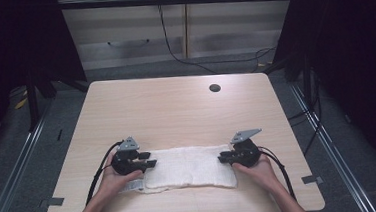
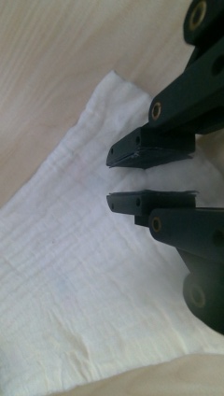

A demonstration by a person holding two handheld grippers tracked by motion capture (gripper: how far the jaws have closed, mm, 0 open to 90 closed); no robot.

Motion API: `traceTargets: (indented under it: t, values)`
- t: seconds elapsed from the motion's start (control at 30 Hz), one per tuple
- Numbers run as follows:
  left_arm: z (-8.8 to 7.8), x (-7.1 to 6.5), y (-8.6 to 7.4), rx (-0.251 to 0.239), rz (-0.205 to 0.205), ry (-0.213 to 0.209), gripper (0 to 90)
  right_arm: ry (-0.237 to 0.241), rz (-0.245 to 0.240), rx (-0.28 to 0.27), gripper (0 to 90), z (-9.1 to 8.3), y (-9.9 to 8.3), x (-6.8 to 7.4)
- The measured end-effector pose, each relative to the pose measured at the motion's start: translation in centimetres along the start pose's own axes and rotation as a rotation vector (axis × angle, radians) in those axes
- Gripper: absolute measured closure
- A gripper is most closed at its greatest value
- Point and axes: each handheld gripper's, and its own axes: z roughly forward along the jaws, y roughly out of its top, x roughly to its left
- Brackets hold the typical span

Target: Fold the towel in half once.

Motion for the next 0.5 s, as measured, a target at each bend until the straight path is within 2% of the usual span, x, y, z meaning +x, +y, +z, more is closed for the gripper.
traceTargets:
  t: [0.07,0.1,0.17,0.2,0.3,0.37,0.5]
  values:
    - [0.0,0.0,0.0,-0.007,-0.004,-0.006,55.7,0.006,0.001,0.013,75.7,-0.4,-0.3,0.4]
    - [0.0,0.0,0.0,-0.006,-0.007,-0.009,55.9,0.014,-0.003,0.002,72.9,-0.6,-0.6,0.5]
    - [0.0,0.1,-0.1,-0.009,-0.010,-0.010,56.3,-0.004,-0.010,-0.015,73.1,-1.0,-0.4,0.3]
    - [0.0,0.1,0.0,-0.007,-0.010,-0.011,56.3,0.000,0.000,-0.041,75.8,-1.3,-0.3,0.0]
    - [0.1,0.1,-0.1,-0.010,-0.009,-0.010,56.5,-0.036,0.030,-0.092,75.6,-2.1,0.2,-1.3]
    - [0.1,0.2,-0.1,-0.013,-0.010,-0.009,56.7,-0.058,0.042,-0.092,74.4,-2.1,0.4,-2.3]
    - [0.1,0.2,-0.1,-0.012,-0.007,-0.010,56.7,-0.053,0.054,-0.082,69.3,-1.4,0.9,-3.3]
